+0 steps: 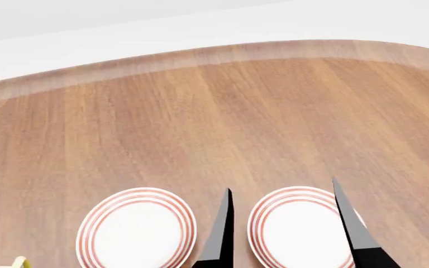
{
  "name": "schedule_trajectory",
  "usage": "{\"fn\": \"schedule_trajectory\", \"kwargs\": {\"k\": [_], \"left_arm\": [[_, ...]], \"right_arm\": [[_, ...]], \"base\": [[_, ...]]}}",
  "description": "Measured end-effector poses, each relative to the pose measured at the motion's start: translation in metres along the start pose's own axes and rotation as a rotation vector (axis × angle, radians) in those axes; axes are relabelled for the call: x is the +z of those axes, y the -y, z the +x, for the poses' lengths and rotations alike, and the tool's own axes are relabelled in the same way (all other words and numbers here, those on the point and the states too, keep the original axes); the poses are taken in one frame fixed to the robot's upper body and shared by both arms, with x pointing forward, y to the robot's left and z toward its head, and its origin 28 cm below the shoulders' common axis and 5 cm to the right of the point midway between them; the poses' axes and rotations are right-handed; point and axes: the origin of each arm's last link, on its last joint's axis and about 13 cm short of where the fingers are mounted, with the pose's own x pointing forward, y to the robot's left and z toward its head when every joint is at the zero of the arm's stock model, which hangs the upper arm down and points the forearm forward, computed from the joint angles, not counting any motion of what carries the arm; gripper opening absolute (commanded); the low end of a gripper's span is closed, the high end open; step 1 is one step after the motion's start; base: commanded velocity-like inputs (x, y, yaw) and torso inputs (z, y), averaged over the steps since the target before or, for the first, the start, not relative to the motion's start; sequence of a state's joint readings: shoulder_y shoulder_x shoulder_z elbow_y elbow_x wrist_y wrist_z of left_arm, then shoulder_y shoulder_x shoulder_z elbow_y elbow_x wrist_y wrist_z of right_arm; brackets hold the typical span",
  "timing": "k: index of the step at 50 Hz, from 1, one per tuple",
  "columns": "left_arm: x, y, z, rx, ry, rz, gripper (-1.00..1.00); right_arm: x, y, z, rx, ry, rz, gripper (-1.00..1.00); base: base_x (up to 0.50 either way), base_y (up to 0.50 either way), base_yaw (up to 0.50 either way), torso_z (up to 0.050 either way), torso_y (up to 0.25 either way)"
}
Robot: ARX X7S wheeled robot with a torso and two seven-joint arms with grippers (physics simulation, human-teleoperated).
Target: Put the white mug on the left plate.
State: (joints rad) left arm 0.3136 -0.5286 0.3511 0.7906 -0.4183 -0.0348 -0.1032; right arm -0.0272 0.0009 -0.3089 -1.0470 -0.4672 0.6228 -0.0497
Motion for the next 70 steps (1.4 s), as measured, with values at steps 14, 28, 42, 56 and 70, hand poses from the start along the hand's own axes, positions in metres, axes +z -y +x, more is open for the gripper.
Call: {"fn": "schedule_trajectory", "kwargs": {"k": [14, 28, 42, 56, 70], "left_arm": [[-0.011, 0.013, -0.017, -0.064, -0.061, 0.002, 1.00], [-0.025, 0.022, -0.032, -0.097, -0.140, 0.021, 1.00], [-0.039, 0.029, -0.042, -0.135, -0.215, 0.040, 1.00], [-0.049, 0.034, -0.050, -0.174, -0.282, 0.056, 1.00], [-0.057, 0.042, -0.052, -0.198, -0.351, 0.072, 1.00]], "right_arm": [[0.001, -0.002, 0.001, 0.014, -0.005, 0.000, 1.00], [0.001, -0.002, 0.002, 0.026, -0.007, -0.002, 1.00], [0.001, -0.003, 0.001, 0.035, -0.008, -0.004, 1.00], [0.001, -0.004, 0.002, 0.044, -0.011, -0.005, 1.00], [0.001, -0.005, 0.002, 0.051, -0.017, -0.001, 1.00]], "base": [[0.00, 0.00, 0.00, 0.000, 0.000], [0.00, 0.00, 0.00, 0.000, 0.000], [0.00, 0.00, 0.00, 0.000, 0.000], [0.00, 0.00, 0.00, 0.000, 0.000], [0.00, 0.00, 0.00, 0.000, 0.000]]}}
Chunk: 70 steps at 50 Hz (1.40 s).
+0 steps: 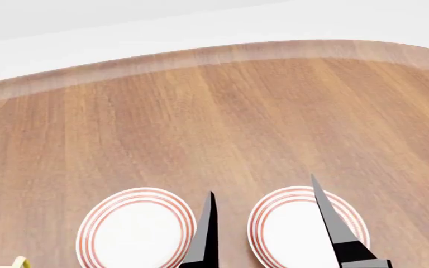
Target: Put the white mug on the left plate.
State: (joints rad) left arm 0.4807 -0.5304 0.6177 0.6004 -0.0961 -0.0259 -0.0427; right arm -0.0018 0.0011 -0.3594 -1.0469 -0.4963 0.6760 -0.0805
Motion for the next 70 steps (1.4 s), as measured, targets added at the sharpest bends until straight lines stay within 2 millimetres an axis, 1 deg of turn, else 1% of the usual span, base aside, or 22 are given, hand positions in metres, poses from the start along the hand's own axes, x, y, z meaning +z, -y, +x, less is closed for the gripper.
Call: {"fn": "schedule_trajectory", "kwargs": {"k": [9, 21, 43, 70], "left_arm": [[-0.006, 0.007, 0.002, -0.012, -0.042, 0.004, 1.00], [-0.018, 0.011, 0.014, -0.031, -0.104, 0.025, 1.00], [-0.032, 0.007, 0.037, -0.056, -0.169, 0.058, 1.00], [-0.043, 0.000, 0.061, -0.064, -0.199, 0.083, 1.00]], "right_arm": [[0.000, 0.000, 0.000, 0.004, -0.003, 0.004, 1.00], [0.000, -0.002, 0.001, 0.015, -0.005, 0.010, 1.00], [0.001, -0.004, 0.002, 0.030, -0.010, 0.009, 1.00], [0.001, -0.003, 0.002, 0.025, -0.010, 0.004, 1.00]], "base": [[0.00, 0.00, 0.00, 0.000, 0.000], [0.00, 0.00, 0.00, 0.000, 0.000], [0.00, 0.00, 0.00, 0.000, 0.000], [0.00, 0.00, 0.00, 0.000, 0.000]]}}
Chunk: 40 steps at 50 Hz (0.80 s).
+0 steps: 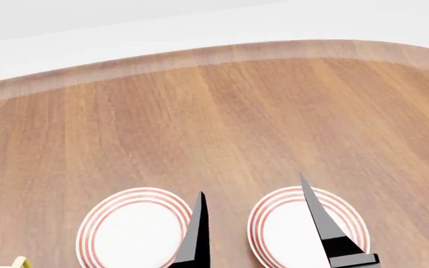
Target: Put the white mug on the left plate.
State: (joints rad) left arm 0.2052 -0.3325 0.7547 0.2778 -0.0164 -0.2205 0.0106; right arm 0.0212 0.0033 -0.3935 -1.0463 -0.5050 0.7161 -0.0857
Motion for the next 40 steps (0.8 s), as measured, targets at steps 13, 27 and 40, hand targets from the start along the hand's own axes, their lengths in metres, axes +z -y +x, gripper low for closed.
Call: {"fn": "schedule_trajectory", "kwargs": {"k": [13, 27, 40], "left_arm": [[-0.002, -0.001, 0.010, 0.000, -0.014, 0.011, 1.00], [-0.001, -0.002, 0.019, -0.010, -0.022, 0.025, 1.00], [-0.002, -0.001, 0.025, -0.017, -0.027, 0.035, 1.00]], "right_arm": [[0.000, 0.001, 0.000, -0.005, 0.003, 0.000, 1.00], [0.000, 0.000, 0.000, -0.003, 0.003, 0.003, 1.00], [0.000, 0.000, 0.000, -0.001, 0.000, 0.006, 1.00]], "base": [[0.00, 0.00, 0.00, 0.000, 0.000], [0.00, 0.00, 0.00, 0.000, 0.000], [0.00, 0.00, 0.00, 0.000, 0.000]]}}
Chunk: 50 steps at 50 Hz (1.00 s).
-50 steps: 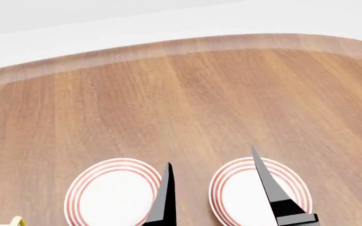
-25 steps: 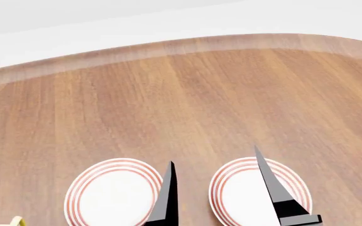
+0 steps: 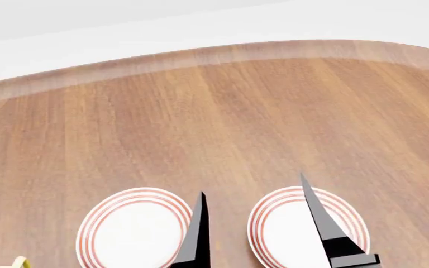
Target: Put the white mug on the left plate.
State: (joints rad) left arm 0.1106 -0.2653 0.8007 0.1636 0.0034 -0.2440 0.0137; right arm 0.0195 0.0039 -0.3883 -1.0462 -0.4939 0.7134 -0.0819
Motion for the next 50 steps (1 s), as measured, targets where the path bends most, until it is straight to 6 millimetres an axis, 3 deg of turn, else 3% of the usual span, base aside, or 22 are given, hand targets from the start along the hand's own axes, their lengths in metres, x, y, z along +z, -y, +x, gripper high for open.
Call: {"fn": "schedule_trajectory", "kwargs": {"k": [50], "left_arm": [[-0.015, 0.001, 0.014, -0.002, -0.036, 0.002, 1.00]], "right_arm": [[-0.001, -0.001, 0.001, 0.008, -0.006, -0.001, 1.00]], "base": [[0.00, 0.00, 0.00, 0.000, 0.000]]}}
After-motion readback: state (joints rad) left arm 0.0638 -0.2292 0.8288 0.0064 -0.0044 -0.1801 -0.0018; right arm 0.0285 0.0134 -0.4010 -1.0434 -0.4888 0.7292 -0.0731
